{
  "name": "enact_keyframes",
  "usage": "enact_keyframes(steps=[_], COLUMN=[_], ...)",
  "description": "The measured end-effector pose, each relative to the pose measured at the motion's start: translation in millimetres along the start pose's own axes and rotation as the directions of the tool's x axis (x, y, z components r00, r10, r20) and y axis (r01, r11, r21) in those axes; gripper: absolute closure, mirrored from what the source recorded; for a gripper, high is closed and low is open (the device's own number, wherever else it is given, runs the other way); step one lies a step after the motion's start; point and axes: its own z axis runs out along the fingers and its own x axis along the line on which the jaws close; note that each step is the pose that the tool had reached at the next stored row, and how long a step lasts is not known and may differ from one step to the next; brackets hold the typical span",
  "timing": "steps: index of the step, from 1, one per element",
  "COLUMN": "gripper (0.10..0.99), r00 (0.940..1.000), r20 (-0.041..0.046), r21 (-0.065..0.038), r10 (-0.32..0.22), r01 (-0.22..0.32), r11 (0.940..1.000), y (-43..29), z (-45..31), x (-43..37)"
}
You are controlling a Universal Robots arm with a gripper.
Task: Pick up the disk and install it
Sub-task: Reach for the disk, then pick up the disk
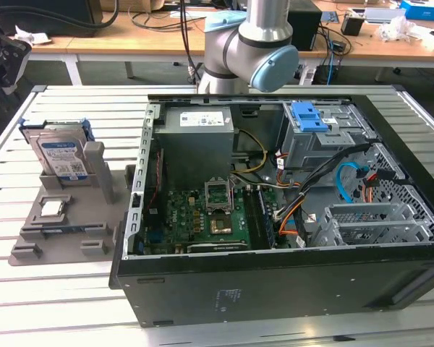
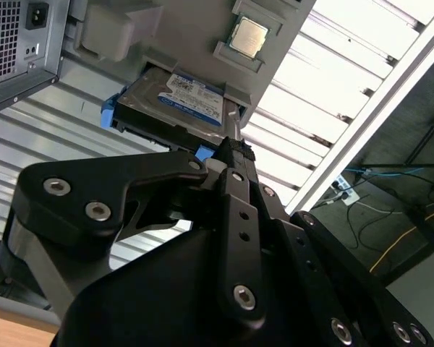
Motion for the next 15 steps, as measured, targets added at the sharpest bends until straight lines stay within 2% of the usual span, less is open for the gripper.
enact_keyframes(steps=[5,8,10,13,15], gripper=[0.980,0.980,0.980,0.980,0.980], r00=[1.0000,0.9975,0.9953,0.9881,0.9790], r20=[-0.0001,-0.0030,-0.0043,-0.0065,-0.0086], r21=[0.000,-0.002,-0.002,-0.004,-0.006], r10=[-0.004,-0.071,-0.097,-0.154,-0.204], r01=[0.004,0.071,0.097,0.154,0.203], r11=[1.0000,0.9975,0.9953,0.9881,0.9791], y=[0.0,0.0,0.0,0.0,0.0], z=[0.0,0.0,0.0,0.0,0.0], x=[0.1,0.1,0.1,0.1,0.1])
